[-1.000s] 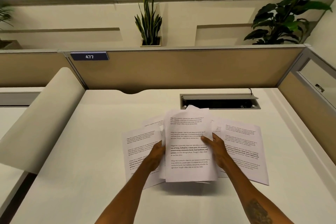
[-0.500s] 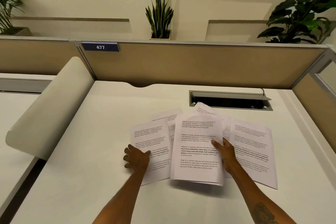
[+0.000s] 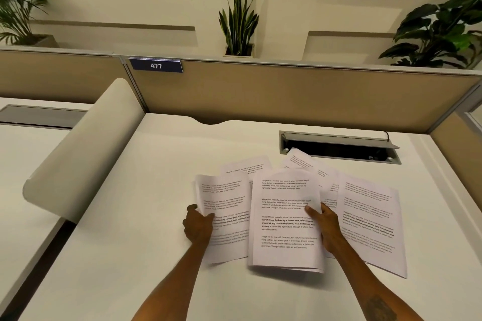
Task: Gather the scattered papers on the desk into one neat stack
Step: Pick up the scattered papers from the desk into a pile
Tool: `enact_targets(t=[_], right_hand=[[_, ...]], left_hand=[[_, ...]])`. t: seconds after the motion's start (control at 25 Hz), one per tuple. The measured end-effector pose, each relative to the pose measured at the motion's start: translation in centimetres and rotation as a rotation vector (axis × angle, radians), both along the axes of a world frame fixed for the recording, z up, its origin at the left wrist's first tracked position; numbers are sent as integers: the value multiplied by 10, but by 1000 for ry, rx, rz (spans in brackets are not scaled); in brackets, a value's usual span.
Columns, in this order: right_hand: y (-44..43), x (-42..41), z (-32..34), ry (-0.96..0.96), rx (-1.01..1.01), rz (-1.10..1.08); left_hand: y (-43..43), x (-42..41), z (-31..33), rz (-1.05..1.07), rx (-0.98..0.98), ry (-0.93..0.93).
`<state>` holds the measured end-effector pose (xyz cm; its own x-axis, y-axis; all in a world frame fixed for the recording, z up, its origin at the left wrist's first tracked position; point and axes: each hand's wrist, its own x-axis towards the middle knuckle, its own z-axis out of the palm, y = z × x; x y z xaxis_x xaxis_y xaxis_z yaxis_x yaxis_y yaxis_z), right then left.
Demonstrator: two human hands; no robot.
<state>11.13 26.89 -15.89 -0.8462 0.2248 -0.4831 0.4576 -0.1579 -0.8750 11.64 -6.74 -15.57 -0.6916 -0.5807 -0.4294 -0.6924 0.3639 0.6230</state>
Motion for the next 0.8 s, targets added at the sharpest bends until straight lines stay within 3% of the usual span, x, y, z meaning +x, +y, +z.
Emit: enact_targets(t=[0.32, 0.8], right_hand=[[-12, -2, 8, 15, -74, 69], [-34, -21, 43, 143, -101, 119]], left_hand=[[-20, 9, 11, -147, 526, 366], [38, -16, 49, -318, 845, 318]])
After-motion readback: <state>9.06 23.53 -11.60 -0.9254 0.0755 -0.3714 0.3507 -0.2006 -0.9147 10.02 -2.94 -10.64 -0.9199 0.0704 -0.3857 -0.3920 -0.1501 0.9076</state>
